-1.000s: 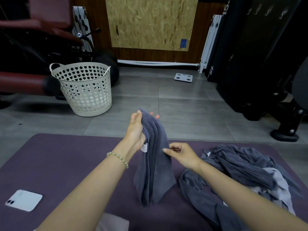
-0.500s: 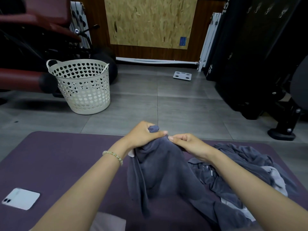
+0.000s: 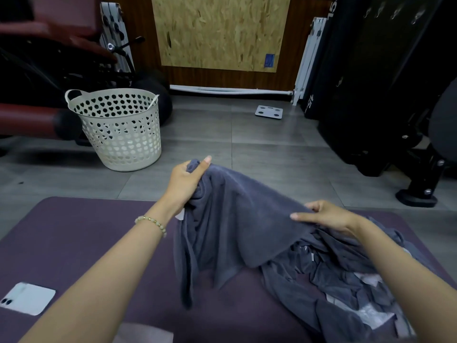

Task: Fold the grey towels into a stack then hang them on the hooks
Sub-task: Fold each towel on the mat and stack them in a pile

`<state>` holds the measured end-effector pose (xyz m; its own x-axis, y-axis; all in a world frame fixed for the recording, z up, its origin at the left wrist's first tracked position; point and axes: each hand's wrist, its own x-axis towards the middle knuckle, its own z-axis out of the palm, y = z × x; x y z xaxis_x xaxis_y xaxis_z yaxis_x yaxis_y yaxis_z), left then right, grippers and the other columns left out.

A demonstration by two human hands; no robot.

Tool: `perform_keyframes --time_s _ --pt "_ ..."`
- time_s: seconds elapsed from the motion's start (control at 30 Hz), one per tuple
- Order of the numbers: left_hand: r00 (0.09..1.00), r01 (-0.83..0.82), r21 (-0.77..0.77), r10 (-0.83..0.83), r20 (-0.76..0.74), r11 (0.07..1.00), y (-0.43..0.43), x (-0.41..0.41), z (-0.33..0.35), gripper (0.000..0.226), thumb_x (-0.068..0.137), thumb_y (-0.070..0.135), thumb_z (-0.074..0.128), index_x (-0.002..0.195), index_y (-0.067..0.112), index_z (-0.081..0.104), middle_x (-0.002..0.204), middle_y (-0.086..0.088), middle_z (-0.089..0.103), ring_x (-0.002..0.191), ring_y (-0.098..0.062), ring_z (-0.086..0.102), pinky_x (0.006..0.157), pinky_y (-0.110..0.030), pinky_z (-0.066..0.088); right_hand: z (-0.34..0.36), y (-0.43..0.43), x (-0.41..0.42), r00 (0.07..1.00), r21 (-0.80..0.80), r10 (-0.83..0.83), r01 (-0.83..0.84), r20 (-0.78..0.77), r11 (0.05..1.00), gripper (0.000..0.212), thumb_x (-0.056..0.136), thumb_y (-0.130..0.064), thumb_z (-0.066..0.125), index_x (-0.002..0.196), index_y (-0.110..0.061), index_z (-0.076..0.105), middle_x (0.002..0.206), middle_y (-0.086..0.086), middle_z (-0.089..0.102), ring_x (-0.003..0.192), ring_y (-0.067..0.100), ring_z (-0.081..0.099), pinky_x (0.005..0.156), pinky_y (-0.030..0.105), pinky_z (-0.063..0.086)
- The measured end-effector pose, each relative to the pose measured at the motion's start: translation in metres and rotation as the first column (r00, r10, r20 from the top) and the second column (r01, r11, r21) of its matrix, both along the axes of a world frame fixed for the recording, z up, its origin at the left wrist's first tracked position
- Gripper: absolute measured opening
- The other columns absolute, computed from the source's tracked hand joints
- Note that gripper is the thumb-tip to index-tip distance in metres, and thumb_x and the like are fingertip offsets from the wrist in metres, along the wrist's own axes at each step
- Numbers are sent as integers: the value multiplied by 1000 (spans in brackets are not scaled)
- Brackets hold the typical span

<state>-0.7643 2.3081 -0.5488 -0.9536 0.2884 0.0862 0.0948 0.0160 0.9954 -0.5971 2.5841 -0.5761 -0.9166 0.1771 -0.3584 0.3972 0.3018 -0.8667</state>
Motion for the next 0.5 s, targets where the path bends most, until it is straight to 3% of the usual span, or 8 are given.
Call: perform_keyframes --time_s 0.1,0.17,0.23,0.3,0.37,0.43,0.5 --pt "995 49 136 -61 84 990 21 1 14 42 78 49 69 73 16 44 77 -9 45 69 -20 41 65 -30 36 7 16 7 913 -322 -334 252 -233 913 63 49 -43 90 97 -6 72 98 13 73 88 24 69 81 34 54" --pt "988 101 169 -119 100 980 32 3 22 44 75 53 70 81 15 48 83 -11 47 72 -22 42 67 -33 37 12 21 6 836 -514 -476 291 -273 807 49 65 -39 80 100 -8 69 97 9 74 89 20 69 69 26 57" --pt "977 171 110 -183 112 979 36 3 19 52 68 60 72 85 16 49 85 -10 46 74 -22 41 69 -35 34 13 20 2 818 -567 -531 336 -219 752 41 80 -38 64 105 -6 65 97 9 74 90 19 71 64 25 57" --pt "974 203 -22 -200 105 979 31 3 0 46 77 53 70 75 14 45 75 -7 41 69 -19 37 64 -30 32 -1 13 -3 836 -538 -529 384 -142 751 34 88 -34 58 100 -3 64 85 11 75 78 16 72 58 24 57" --pt "974 218 -224 -197 113 950 20 6 -37 49 86 42 65 61 20 30 60 -4 29 58 -13 31 54 -26 27 -26 0 -5 893 -423 -450 400 -21 813 33 91 -30 58 100 1 63 79 11 74 70 16 71 57 23 56" --pt "961 261 -372 -205 183 891 5 14 -86 54 88 38 64 55 22 24 45 10 25 45 -5 24 46 -22 24 -64 -12 -6 939 -255 -321 343 126 904 54 80 -41 67 107 5 63 88 13 74 79 21 72 67 28 57" --pt "937 316 -469 -195 290 824 -11 25 -136 55 89 37 63 49 18 32 39 10 32 39 -3 29 46 -20 28 -103 -26 -7 940 -121 -225 262 255 957 74 67 -55 75 113 1 62 99 13 73 92 26 69 80 36 56"
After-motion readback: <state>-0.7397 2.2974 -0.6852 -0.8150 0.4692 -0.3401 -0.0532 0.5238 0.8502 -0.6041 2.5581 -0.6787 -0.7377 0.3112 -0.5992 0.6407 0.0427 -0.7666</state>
